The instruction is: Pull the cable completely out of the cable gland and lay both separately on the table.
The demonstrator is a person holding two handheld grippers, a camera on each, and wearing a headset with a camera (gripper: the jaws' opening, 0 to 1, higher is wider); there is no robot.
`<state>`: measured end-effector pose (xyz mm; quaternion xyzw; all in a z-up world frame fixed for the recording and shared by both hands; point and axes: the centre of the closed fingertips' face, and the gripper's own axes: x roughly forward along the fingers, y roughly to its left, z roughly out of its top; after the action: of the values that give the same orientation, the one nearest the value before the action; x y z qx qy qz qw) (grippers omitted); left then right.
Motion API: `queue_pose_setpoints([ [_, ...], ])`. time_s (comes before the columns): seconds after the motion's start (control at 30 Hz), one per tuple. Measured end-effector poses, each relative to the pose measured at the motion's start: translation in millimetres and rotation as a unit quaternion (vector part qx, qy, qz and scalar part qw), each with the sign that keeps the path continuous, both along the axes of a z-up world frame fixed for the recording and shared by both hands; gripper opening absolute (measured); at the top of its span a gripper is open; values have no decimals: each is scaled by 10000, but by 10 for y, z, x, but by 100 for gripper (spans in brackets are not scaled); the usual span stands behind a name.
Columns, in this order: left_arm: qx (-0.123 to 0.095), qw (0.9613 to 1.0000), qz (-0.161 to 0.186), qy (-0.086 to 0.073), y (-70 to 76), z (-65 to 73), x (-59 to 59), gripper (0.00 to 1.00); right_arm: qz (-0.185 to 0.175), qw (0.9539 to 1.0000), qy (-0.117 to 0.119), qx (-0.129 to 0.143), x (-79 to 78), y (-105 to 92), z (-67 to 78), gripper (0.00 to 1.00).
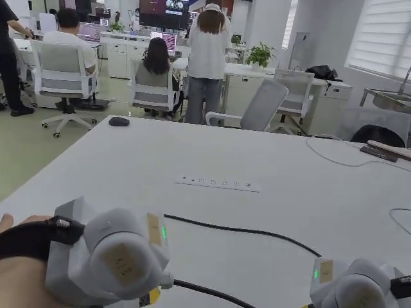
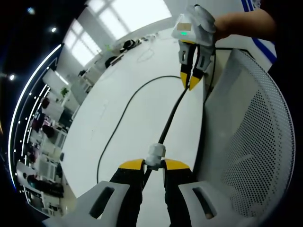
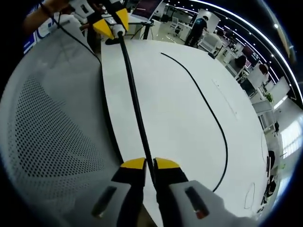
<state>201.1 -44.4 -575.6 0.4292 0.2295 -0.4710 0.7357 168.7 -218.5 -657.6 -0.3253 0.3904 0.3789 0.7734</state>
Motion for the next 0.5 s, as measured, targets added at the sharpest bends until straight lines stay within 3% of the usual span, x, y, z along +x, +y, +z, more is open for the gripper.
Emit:
queue_pose_setpoints([
  [0.03,6,10000,4,7,1,-3,-1,16,250,9993,-172,230,18,138,64,13],
  [0.1,23,10000,-13,3,-9,-16,-7,16,170,9987,-175,453,29,271,140,31],
  [0.17,66,10000,-51,10,-32,-40,-24,16,175,9975,-88,680,26,411,215,31],
  [0.27,72,9999,-84,47,-59,-59,-46,16,171,9875,-267,1547,108,811,514,30],
  [0.4,88,9998,-144,67,-101,-77,-74,16,637,9804,-408,1820,100,1248,756,29],
  [0.5,70,9998,-174,68,-123,-67,-94,16,815,9793,-458,1795,93,1410,794,26],
])
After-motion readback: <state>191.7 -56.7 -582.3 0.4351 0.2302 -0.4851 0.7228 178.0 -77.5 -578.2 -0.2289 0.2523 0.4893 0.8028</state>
